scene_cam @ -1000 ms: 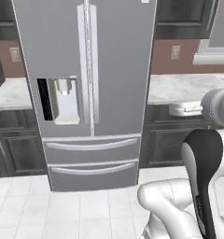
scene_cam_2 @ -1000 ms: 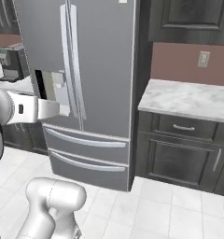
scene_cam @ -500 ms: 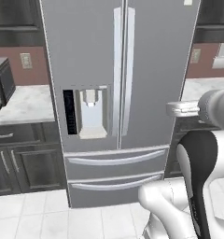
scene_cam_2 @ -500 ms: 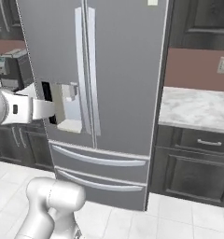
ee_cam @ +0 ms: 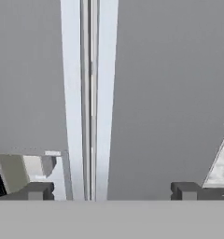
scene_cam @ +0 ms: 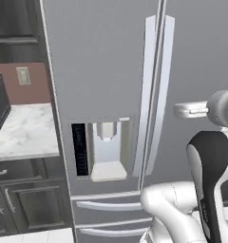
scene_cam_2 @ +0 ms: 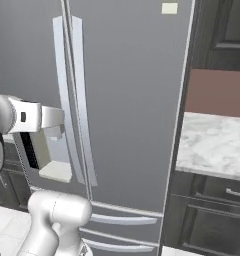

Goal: Navigate to the fridge.

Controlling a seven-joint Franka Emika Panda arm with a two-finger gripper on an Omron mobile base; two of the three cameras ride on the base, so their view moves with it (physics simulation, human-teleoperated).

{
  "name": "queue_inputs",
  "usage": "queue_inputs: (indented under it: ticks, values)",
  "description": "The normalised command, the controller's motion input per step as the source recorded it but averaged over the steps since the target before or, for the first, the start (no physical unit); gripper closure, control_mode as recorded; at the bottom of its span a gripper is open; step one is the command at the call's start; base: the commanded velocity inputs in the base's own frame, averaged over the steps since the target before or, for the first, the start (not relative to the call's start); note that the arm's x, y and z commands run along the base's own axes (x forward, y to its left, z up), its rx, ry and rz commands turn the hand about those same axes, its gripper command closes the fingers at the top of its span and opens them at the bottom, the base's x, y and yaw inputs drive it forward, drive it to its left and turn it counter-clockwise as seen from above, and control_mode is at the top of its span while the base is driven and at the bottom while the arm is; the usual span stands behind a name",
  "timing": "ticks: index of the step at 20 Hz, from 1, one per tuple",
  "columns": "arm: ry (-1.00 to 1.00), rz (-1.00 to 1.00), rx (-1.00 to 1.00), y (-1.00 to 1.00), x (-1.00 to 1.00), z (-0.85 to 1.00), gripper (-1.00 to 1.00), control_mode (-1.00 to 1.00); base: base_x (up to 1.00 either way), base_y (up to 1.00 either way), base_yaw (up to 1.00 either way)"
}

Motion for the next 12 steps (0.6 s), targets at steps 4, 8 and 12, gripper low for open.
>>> queue_inputs:
  ticks: [4, 8, 12]
  values:
    - [0.0, 0.0, 0.0, 0.0, 0.0, 0.0, -1.0, 1.0, 1.0, 0.64, -0.09]
    - [0.0, 0.0, 0.0, 0.0, 0.0, 0.0, -1.0, 1.0, 1.0, 0.19, -0.14]
    - [0.0, 0.0, 0.0, 0.0, 0.0, 0.0, -1.0, 1.0, 1.0, -0.04, -0.18]
